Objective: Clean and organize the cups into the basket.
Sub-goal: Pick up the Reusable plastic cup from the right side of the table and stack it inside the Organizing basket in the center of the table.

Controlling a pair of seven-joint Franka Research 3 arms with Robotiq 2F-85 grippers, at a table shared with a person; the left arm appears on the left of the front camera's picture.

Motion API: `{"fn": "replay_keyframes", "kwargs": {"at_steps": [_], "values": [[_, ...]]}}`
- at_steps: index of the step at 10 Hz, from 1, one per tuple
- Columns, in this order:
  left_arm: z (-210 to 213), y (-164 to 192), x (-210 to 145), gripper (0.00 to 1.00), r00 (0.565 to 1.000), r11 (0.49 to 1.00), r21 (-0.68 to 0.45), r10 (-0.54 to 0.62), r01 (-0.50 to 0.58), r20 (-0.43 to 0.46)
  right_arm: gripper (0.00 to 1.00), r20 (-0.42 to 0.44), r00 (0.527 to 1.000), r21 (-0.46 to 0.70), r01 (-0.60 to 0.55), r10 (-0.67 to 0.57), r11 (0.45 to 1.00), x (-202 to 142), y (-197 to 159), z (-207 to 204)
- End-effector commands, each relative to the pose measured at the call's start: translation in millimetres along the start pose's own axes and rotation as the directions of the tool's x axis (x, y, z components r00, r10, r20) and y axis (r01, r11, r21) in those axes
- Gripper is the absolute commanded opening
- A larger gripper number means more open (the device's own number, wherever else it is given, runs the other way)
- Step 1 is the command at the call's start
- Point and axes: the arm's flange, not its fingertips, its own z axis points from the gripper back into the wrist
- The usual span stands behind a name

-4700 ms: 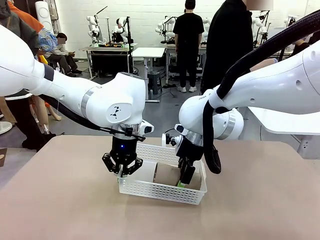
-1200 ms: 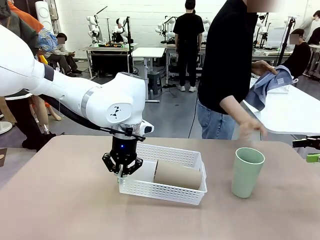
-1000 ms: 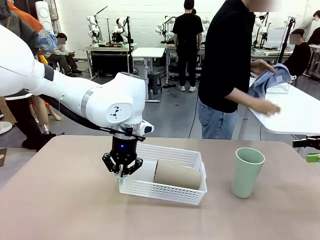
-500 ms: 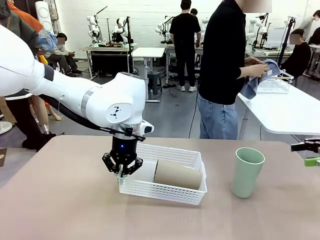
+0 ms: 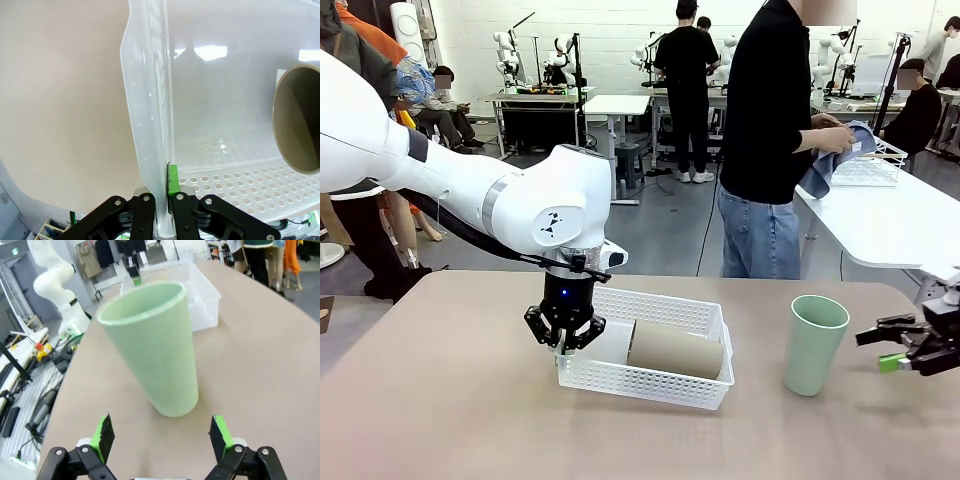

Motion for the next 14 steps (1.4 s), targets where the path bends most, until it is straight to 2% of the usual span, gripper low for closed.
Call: {"fn": "replay_keyframes", "kwargs": {"at_steps": [1, 7, 10, 14], "values": [[-3, 0, 0, 0.0, 1.0, 1.0, 0.007, -0.012, 0.012, 0.0, 1.0, -0.068, 0.998, 0.038, 0.016, -0.014, 0.999, -3, -17, -12], [-3, 0, 0, 0.0, 1.0, 1.0, 0.007, -0.012, 0.012, 0.0, 1.0, -0.031, 0.993, 0.086, -0.111, 0.114, 0.99, 8, -19, -31], [-3, 0, 0, 0.0, 1.0, 1.0, 0.007, -0.012, 0.012, 0.0, 1.0, -0.009, 0.971, 0.116, -0.237, 0.24, 0.964, 12, -15, -43], [-3, 0, 0, 0.0, 1.0, 1.0, 0.007, -0.012, 0.012, 0.0, 1.0, 0.023, 0.962, 0.152, -0.273, 0.272, 0.95, 14, -15, -49]]}}
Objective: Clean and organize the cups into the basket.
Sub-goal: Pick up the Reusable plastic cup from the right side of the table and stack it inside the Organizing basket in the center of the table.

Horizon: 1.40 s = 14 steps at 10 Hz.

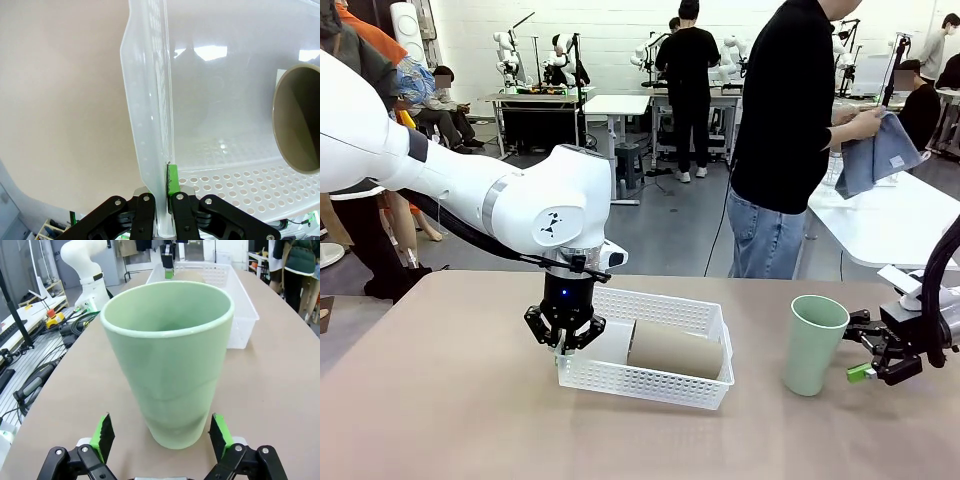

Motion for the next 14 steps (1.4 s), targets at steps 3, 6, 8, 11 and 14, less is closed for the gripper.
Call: {"fn": "replay_keyframes", "kwargs": {"at_steps": [3, 6, 8, 11, 14], "values": [[-3, 0, 0, 0.0, 1.0, 1.0, 0.007, -0.012, 0.012, 0.0, 1.0, 0.03, 0.999, 0.023, -0.025, 0.024, 0.999, -1, -10, -12], [-3, 0, 0, 0.0, 1.0, 1.0, 0.007, -0.012, 0.012, 0.0, 1.0, 0.034, 0.999, 0.041, -0.017, 0.016, 0.999, -2, -16, -24], [-3, 0, 0, 0.0, 1.0, 1.0, 0.007, -0.012, 0.012, 0.0, 1.0, 0.034, 0.999, 0.054, -0.015, 0.013, 0.998, -1, -18, -30], [-3, 0, 0, 0.0, 1.0, 1.0, 0.007, -0.012, 0.012, 0.0, 1.0, 0.038, 0.999, 0.052, 0.006, -0.008, 0.999, -3, -25, -37], [-3, 0, 0, 0.0, 1.0, 1.0, 0.007, -0.012, 0.012, 0.0, 1.0, 0.049, 0.999, 0.043, 0.019, -0.021, 0.999, -2, -33, -48]]}}
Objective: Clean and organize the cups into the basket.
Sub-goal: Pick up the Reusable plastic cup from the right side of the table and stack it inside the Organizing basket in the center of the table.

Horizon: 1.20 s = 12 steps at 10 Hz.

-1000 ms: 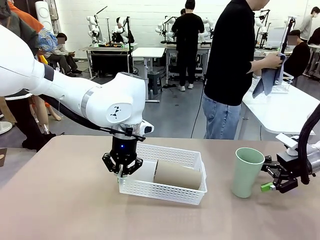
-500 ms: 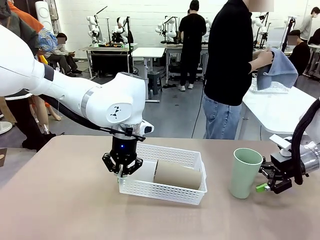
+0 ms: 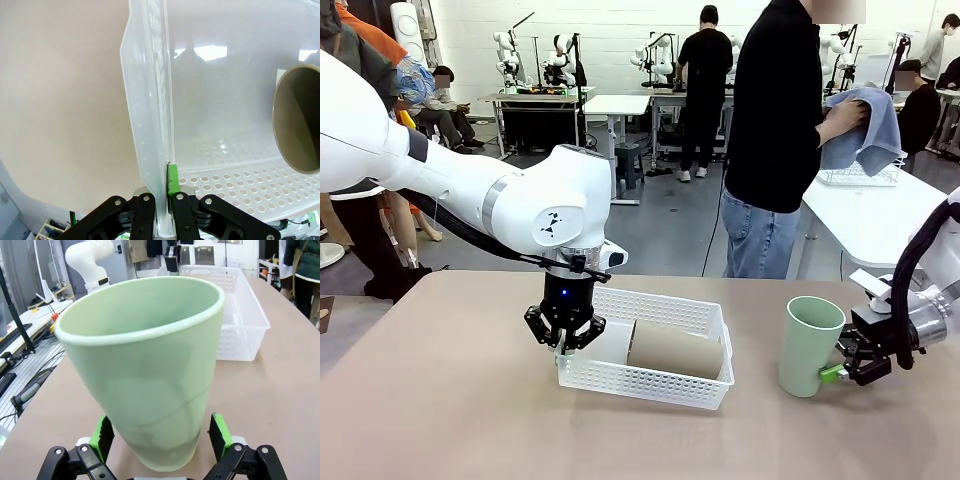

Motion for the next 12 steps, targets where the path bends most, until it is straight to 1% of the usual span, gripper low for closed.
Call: {"fn": "replay_keyframes", "kwargs": {"at_steps": [1, 5, 6, 7, 8, 9, 10, 11, 12], "values": [[-3, 0, 0, 0.0, 1.0, 1.0, 0.007, -0.012, 0.012, 0.0, 1.0, 0.014, 1.0, -0.009, 0.02, -0.02, 1.0, 2, -12, -11], [-3, 0, 0, 0.0, 1.0, 1.0, 0.007, -0.012, 0.012, 0.0, 1.0, 0.021, 0.999, 0.024, 0.03, -0.031, 0.999, 2, -14, -19], [-3, 0, 0, 0.0, 1.0, 1.0, 0.007, -0.012, 0.012, 0.0, 1.0, 0.026, 0.999, 0.049, 0.018, -0.019, 0.999, 2, -13, -20], [-3, 0, 0, 0.0, 1.0, 1.0, 0.007, -0.012, 0.012, 0.0, 0.41, 0.021, 1.0, 0.052, 0.008, -0.009, 0.999, 2, -12, -20], [-3, 0, 0, 0.0, 1.0, 1.0, 0.007, -0.012, 0.012, 0.0, 0.41, 0.02, 1.0, 0.05, 0.007, -0.008, 0.999, 1, -11, -19], [-3, 0, 0, 0.0, 1.0, 1.0, 0.007, -0.012, 0.012, 0.0, 0.0, 0.025, 1.0, 0.046, 0.01, -0.012, 0.999, 1, -11, -19], [-3, 0, 0, 0.0, 1.0, 1.0, 0.007, -0.012, 0.012, 0.0, 0.37, 0.029, 0.999, 0.043, 0.014, -0.015, 0.999, 1, -10, -19], [-3, 0, 0, 0.0, 1.0, 1.0, 0.007, -0.012, 0.012, 0.0, 0.0, 0.035, 0.999, 0.041, 0.016, -0.018, 0.999, 3, -6, -17], [-3, 0, 0, 0.0, 1.0, 1.0, 0.007, -0.012, 0.012, 0.0, 0.0, 0.049, 0.998, 0.017, 0.033, -0.034, 0.999, 10, 4, -14]]}}
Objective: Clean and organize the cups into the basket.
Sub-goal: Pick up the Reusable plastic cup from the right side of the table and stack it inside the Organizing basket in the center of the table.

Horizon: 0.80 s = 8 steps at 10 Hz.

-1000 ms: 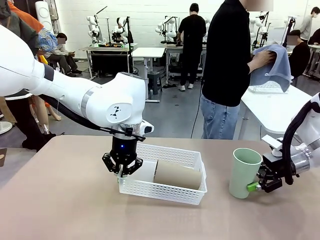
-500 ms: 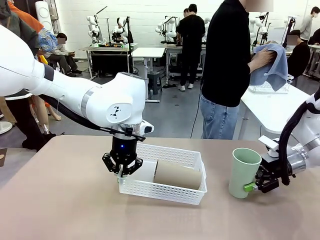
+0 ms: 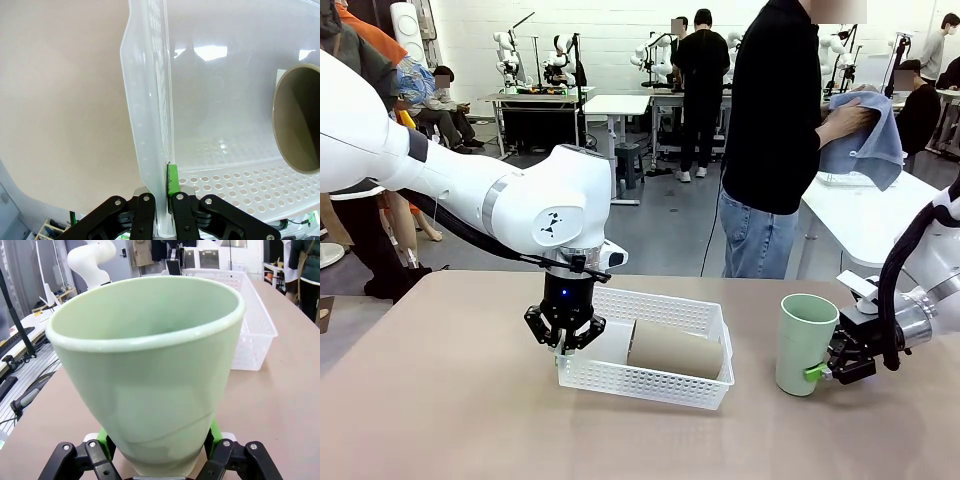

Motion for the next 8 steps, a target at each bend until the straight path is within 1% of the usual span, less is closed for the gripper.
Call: {"fn": "replay_keyframes", "kwargs": {"at_steps": [1, 2, 3, 4, 5, 6, 8], "values": [[-3, 0, 0, 0.0, 1.0, 1.0, 0.007, -0.012, 0.012, 0.0, 0.0, 0.066, 0.996, -0.067, 0.066, -0.062, 0.996, 22, 23, 7], [-3, 0, 0, 0.0, 1.0, 1.0, 0.007, -0.012, 0.012, 0.0, 0.68, 0.115, 0.983, -0.157, 0.161, -0.144, 0.974, 42, 42, 15], [-3, 0, 0, 0.0, 1.0, 1.0, 0.007, -0.012, 0.012, 0.0, 0.68, 0.129, 0.975, -0.214, 0.206, -0.181, 0.955, 71, 64, 23], [-3, 0, 0, 0.0, 1.0, 1.0, 0.007, -0.012, 0.012, 0.0, 0.68, 0.142, 0.975, -0.258, 0.204, -0.171, 0.944, 106, 90, 35], [-3, 0, 0, 0.0, 1.0, 1.0, 0.007, -0.012, 0.012, 0.0, 0.68, 0.152, 0.964, -0.28, 0.252, -0.216, 0.926, 132, 108, 42], [-3, 0, 0, 0.0, 1.0, 1.0, 0.007, -0.012, 0.012, 0.0, 0.68, 0.146, 0.962, -0.306, 0.267, -0.233, 0.914, 151, 122, 47], [-3, 0, 0, 0.0, 1.0, 1.0, 0.007, -0.012, 0.012, 0.0, 0.68, 0.111, 0.959, -0.343, 0.283, -0.261, 0.896, 167, 138, 49]]}}
